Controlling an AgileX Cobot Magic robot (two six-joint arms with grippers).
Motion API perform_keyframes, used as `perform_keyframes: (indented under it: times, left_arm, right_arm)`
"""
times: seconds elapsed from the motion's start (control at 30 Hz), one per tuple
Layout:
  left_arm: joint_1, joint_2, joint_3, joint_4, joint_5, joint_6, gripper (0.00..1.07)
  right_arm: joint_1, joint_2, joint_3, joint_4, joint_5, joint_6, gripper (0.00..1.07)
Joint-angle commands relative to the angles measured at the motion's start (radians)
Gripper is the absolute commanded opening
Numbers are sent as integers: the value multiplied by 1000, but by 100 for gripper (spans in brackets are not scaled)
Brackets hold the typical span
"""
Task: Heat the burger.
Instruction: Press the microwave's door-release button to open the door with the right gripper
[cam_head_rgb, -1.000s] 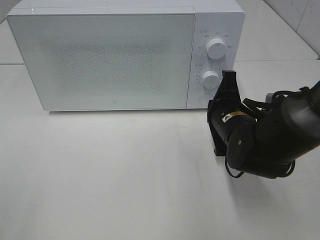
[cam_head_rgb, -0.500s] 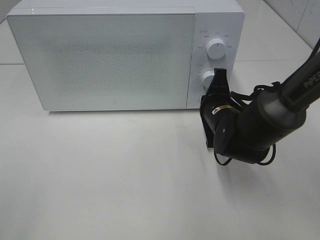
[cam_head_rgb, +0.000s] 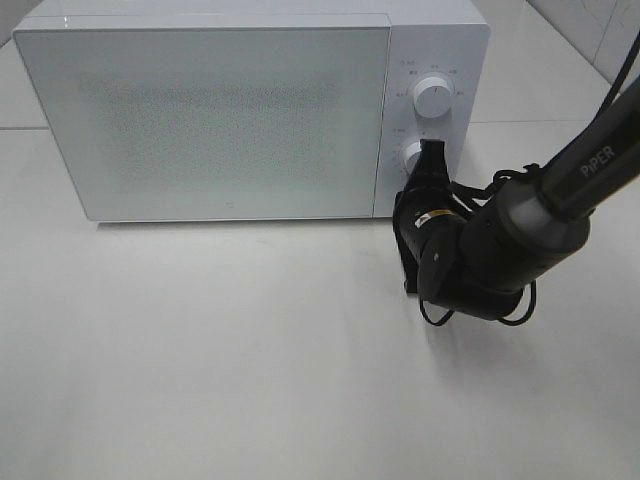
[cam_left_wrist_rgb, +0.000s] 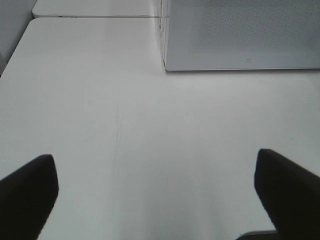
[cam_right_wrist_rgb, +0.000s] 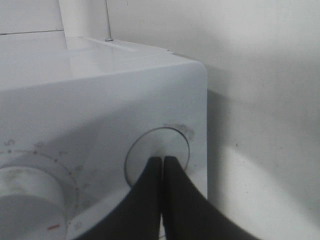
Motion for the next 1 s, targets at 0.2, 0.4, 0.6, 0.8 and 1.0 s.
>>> perform_keyframes:
  times: [0.2, 0.4, 0.6, 0.8, 1.0]
  left_arm:
    - [3, -6, 3, -2, -12, -6, 100]
    - [3, -6, 3, -2, -12, -6, 100]
    - [3, -6, 3, -2, -12, -6, 100]
    - [3, -6, 3, -2, -12, -6, 100]
    - [3, -6, 3, -2, -12, -6, 100]
  right_arm:
    - [-20, -2, -9, 4, -52, -17, 0]
    - [-20, -2, -34, 11, -73, -17, 0]
    - [-20, 19, -82, 11, -123, -17, 0]
    - [-20, 81, -166, -2, -230, -28, 0]
    - [-20, 85, -187, -13, -231, -41, 0]
